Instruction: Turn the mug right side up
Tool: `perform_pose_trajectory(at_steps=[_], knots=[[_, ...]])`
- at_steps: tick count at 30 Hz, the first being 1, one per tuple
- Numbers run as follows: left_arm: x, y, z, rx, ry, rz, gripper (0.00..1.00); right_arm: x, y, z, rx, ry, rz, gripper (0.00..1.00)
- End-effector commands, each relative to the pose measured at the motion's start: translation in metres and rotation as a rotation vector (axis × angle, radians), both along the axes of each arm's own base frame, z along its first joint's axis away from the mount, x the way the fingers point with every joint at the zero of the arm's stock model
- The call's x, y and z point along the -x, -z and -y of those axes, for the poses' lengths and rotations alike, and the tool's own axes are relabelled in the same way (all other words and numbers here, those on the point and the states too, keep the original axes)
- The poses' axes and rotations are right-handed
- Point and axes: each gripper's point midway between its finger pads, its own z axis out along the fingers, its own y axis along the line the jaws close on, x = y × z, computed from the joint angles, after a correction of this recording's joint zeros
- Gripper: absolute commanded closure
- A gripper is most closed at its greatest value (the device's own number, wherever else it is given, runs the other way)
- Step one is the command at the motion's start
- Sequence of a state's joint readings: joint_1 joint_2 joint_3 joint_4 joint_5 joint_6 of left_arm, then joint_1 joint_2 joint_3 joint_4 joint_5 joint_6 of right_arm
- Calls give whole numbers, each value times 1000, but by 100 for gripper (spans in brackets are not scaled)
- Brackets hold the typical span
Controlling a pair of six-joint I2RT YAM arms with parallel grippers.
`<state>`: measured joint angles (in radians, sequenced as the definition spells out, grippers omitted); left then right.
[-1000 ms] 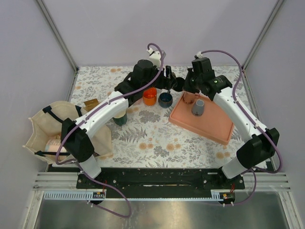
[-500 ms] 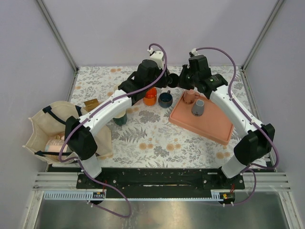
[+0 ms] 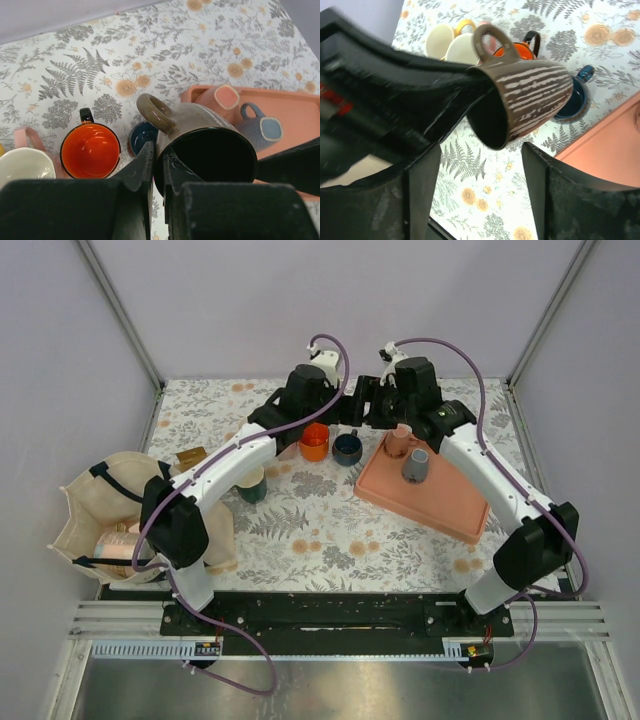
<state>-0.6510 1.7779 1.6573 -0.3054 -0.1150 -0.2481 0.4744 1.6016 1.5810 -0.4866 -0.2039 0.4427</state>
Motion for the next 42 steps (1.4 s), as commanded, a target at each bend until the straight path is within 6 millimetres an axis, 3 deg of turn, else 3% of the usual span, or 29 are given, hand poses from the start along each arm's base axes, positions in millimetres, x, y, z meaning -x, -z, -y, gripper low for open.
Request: perform_pose_trajectory(at_steps=[1,7,11,14,21,27,42], knots=[[12,-31,-2,62,110,62,100,31,-43,-1,-26,-152,157,22],[60,-4,-26,-145,401,25,100,56,-35,39,-20,-125,133,18],[89,15,-54,-329,493,-111,100,58,-8,69,-66,-38,25,18],[98,28,-70,-443,527,-210,100,61,9,79,-44,-25,8,10],[96,49,-88,-504,454,-297,100,55,14,74,-53,-47,-14,9],[91,88,-101,-553,395,-357,100,46,20,74,-44,-29,-40,9],[61,118,-137,-543,294,-354,100,44,21,64,-73,-83,-29,7]])
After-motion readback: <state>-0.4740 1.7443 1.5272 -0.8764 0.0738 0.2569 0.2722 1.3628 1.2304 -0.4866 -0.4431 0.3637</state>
